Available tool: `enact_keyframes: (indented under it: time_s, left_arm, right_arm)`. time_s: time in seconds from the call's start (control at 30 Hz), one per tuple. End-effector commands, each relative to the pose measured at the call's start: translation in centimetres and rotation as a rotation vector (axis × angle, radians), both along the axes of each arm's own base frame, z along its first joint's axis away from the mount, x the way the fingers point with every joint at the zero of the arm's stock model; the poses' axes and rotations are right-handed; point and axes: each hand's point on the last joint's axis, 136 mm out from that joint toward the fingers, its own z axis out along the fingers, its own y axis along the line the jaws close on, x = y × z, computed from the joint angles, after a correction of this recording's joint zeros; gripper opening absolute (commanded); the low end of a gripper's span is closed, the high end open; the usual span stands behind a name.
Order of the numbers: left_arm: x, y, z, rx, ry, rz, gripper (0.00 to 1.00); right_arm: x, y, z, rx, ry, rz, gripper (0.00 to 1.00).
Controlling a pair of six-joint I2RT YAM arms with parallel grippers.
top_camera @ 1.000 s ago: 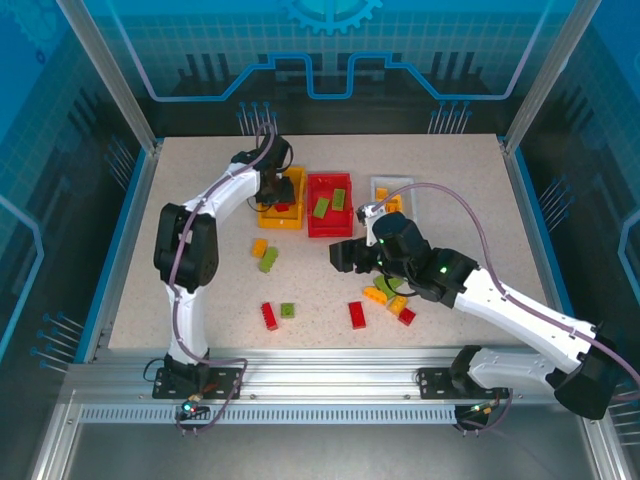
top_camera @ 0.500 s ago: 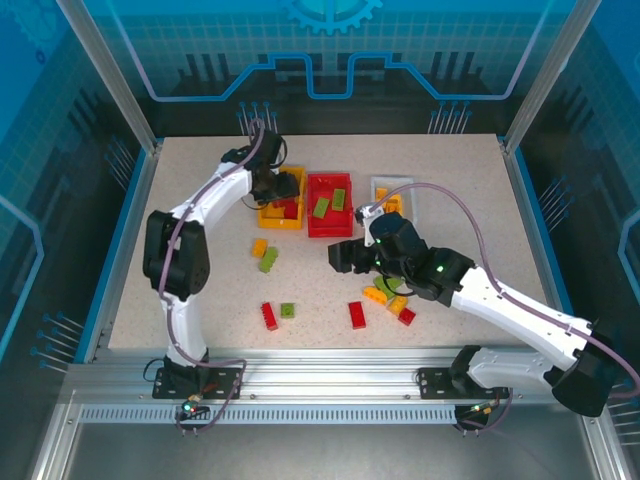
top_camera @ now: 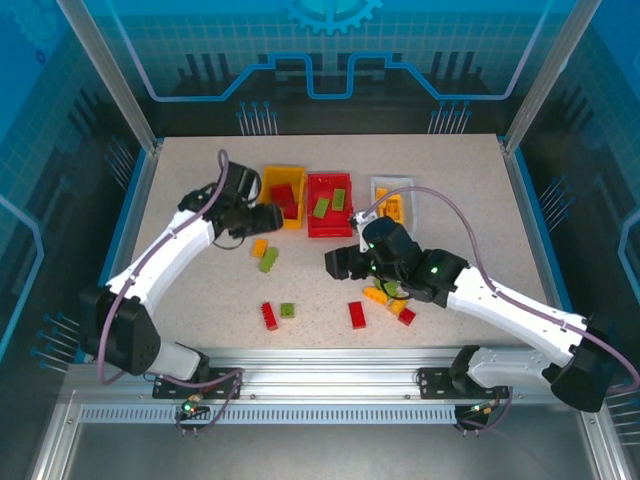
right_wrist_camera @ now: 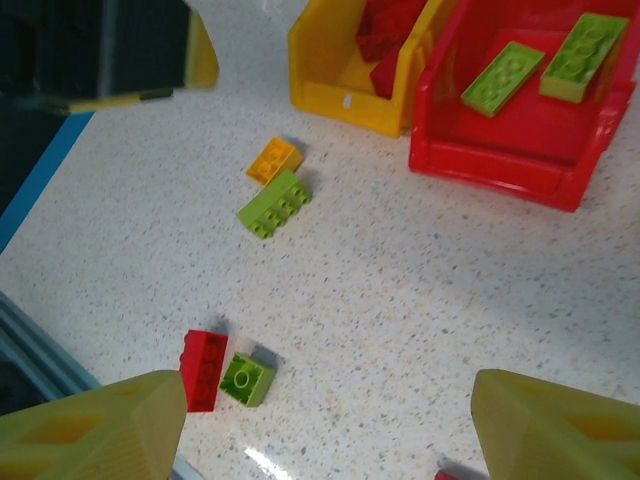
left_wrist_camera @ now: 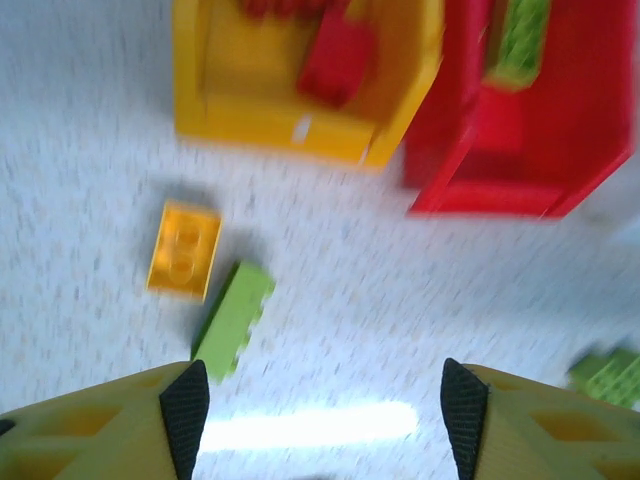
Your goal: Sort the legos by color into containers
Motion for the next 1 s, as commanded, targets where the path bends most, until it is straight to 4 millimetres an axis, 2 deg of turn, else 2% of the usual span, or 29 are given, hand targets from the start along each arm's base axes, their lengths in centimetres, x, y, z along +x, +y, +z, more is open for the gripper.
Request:
enact_keyframes:
  time_s: [0.0,0.1,0.2,0.33,0.5,0.7,0.73,0.83,0.9,0.97]
  left_arm:
    - [-3.3,-0.5,-4.3,0.053,0.104,-0.091,0.69]
    - [-4.0,-0.1,-7.3,0.097,0.145,-0.108,0.70]
    - [-3.7,0.7,-9.6,0.163,0.175,-0.113,0.72]
    - [-3.1,0.8,-12.1,0.199,0.217,-0.108,0.73]
    - [-1.9,1.3,-14.0,0.250,0.219,-0.093,0.69]
    - [-0.4,1.7,-14.4,0.302,0.192,-0.083,0.63]
    - [-0.3,1.5,-14.7,0.297,0.194,-0.087,0.61]
    - [-0.3,0.7,-14.9,0.281,0.192,-0.108,0.38]
    - [-0.5,-0.1,-14.4,0.279,0.178,-0.127,0.27]
    - [-0.9,-0.8,-13.6,0.272,0.161,-0.140,0.21]
  right_arm:
    - [-1.0,1.4,-0.2,0.000,0.011,0.030,0.77]
    - [-1.7,3.0,-0.9,0.002,0.029,0.069,0.77]
    - [-2.2,4.1,-1.7,-0.012,0.047,0.089,0.77]
    - [-2.7,4.9,-2.6,-0.002,0.067,0.094,0.77]
    - [-2.7,5.0,-3.3,0.002,0.082,0.087,0.77]
    - [-2.8,5.1,-3.5,-0.002,0.086,0.093,0.77]
    - [-2.7,5.1,-3.6,-0.004,0.086,0.091,0.77]
    - [-2.7,5.0,-3.7,-0.009,0.085,0.087,0.77]
    - [-2.7,4.7,-3.7,-0.012,0.081,0.082,0.77]
    - [-2.5,4.2,-3.8,-0.019,0.079,0.068,0.77]
